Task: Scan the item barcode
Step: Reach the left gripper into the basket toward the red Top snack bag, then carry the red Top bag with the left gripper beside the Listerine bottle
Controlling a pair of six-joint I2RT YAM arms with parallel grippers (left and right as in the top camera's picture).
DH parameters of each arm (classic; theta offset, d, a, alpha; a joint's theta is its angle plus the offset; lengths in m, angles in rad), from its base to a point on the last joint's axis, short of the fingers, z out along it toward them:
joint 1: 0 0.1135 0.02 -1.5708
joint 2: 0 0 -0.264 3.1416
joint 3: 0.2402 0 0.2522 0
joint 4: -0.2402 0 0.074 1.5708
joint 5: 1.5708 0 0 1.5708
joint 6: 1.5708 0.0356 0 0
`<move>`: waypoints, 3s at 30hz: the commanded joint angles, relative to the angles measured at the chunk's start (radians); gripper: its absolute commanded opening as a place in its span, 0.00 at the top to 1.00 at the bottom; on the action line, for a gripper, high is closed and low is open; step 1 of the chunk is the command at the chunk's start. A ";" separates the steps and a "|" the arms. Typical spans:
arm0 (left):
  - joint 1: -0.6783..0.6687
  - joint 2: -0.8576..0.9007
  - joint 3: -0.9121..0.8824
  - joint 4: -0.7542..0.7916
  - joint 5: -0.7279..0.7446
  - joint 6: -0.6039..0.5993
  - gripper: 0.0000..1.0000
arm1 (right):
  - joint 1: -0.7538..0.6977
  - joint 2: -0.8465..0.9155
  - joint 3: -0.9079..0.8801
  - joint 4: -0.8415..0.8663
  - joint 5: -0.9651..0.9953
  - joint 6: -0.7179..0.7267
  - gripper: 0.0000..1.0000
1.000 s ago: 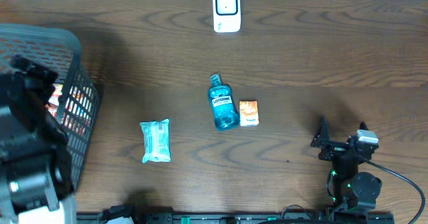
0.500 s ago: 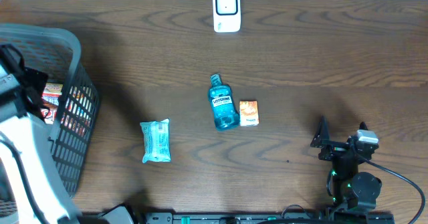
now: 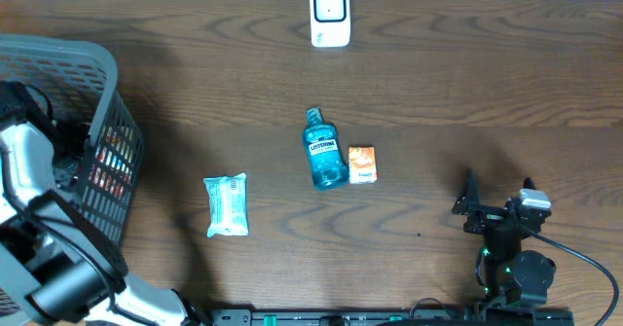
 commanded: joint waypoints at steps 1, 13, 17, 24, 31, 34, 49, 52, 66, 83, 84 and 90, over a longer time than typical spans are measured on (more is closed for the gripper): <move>0.000 0.038 -0.013 -0.003 0.033 0.031 0.29 | 0.001 -0.005 -0.002 -0.004 0.002 0.008 0.01; 0.000 0.050 -0.078 0.015 -0.035 0.019 0.38 | 0.001 -0.005 -0.002 -0.004 0.002 0.008 0.01; 0.000 0.050 -0.121 0.048 -0.035 0.019 0.39 | 0.001 -0.005 -0.002 -0.004 0.002 0.008 0.01; 0.000 0.046 -0.168 0.069 -0.034 0.011 0.86 | 0.001 -0.005 -0.002 -0.004 0.002 0.008 0.01; 0.001 -0.082 -0.147 0.029 -0.034 -0.024 0.92 | 0.001 -0.005 -0.002 -0.004 0.002 0.008 0.01; 0.001 -0.206 -0.142 0.026 -0.034 -0.028 0.92 | 0.001 -0.005 -0.002 -0.004 0.002 0.008 0.01; -0.105 -0.920 -0.141 0.161 0.243 -0.150 0.92 | 0.001 -0.005 -0.002 -0.004 0.002 0.008 0.01; -0.219 -0.967 -0.141 0.165 0.245 -0.137 0.93 | 0.001 -0.005 -0.002 -0.004 0.002 0.008 0.01; -0.873 -0.650 -0.198 0.149 0.072 0.043 0.92 | 0.001 -0.005 -0.002 -0.004 0.002 0.008 0.01; -1.128 0.018 -0.213 0.255 -0.155 -0.257 0.93 | 0.001 -0.005 -0.002 -0.004 0.002 0.008 0.01; -1.143 0.041 -0.213 0.265 -0.155 -0.262 0.92 | 0.001 -0.005 -0.002 -0.004 0.002 0.008 0.01; -1.170 0.052 -0.213 0.287 -0.163 -0.271 0.87 | 0.001 -0.005 -0.002 -0.004 0.002 0.008 0.01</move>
